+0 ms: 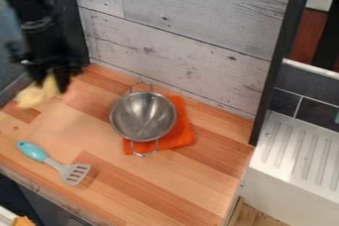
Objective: Pick up the yellow duck and place it in the silver bowl
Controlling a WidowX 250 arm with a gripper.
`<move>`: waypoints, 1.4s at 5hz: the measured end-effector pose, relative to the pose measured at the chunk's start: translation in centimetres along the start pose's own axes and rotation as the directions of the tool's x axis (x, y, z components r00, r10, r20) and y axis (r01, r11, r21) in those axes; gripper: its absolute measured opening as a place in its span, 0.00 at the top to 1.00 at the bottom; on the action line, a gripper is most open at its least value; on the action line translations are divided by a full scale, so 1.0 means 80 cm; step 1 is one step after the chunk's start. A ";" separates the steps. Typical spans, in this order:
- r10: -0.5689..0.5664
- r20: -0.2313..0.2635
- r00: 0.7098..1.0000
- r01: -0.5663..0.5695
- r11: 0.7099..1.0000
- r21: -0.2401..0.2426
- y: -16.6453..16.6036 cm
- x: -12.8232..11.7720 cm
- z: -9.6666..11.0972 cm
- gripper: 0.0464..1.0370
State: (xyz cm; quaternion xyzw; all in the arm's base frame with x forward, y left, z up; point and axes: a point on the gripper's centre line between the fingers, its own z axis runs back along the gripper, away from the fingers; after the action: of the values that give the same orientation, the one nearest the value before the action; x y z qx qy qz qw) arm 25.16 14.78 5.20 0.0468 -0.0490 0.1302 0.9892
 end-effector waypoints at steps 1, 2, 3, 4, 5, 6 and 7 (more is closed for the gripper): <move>-0.074 0.021 0.997 0.075 0.997 -0.035 -0.048 0.010 0.005 0.62; -0.179 0.040 0.983 0.182 0.981 -0.067 -0.101 0.017 0.005 0.62; -0.256 0.006 0.967 0.255 0.963 -0.085 -0.132 0.022 -0.018 0.62; -0.300 -0.012 0.954 0.299 0.952 -0.071 -0.149 0.019 -0.035 0.62; -0.324 -0.032 0.946 0.322 0.945 -0.058 -0.156 0.017 -0.054 0.62; -0.338 -0.052 0.940 0.336 0.941 -0.046 -0.157 0.014 -0.061 0.55; -0.371 -0.070 0.926 0.373 0.928 0.013 -0.159 0.012 -0.060 0.24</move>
State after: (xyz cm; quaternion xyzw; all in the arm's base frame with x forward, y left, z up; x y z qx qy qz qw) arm 29.87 3.27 -0.50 0.0636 -0.0048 -0.0576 0.9963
